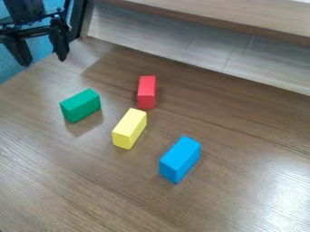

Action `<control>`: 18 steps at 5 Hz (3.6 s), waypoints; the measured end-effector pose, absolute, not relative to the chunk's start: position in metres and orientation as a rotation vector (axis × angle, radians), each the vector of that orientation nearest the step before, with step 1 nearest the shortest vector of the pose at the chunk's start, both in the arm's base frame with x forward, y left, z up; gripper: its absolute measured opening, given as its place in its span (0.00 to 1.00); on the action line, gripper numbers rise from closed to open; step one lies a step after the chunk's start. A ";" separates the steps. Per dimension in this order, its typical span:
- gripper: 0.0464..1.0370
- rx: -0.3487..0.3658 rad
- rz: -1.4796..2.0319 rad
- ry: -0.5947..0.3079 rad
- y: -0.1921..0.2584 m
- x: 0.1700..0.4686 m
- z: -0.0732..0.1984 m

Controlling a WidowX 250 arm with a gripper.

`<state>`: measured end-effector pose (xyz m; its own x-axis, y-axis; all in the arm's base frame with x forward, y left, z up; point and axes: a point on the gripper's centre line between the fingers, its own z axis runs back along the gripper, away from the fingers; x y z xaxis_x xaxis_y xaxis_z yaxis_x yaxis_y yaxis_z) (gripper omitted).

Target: Put the green block on top of the yellow block

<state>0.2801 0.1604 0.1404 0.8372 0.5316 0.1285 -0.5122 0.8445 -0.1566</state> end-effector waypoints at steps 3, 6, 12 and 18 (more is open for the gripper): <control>0.96 -0.115 0.554 -0.140 0.153 0.287 0.127; 0.96 -0.054 0.150 -0.252 0.156 0.302 0.104; 0.63 -0.006 -0.012 -0.211 0.134 0.327 0.046; 0.52 -0.138 0.129 -0.177 0.100 0.330 0.089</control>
<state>0.3304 0.0995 0.0894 0.9762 0.1400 0.1658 -0.1157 0.9822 -0.1480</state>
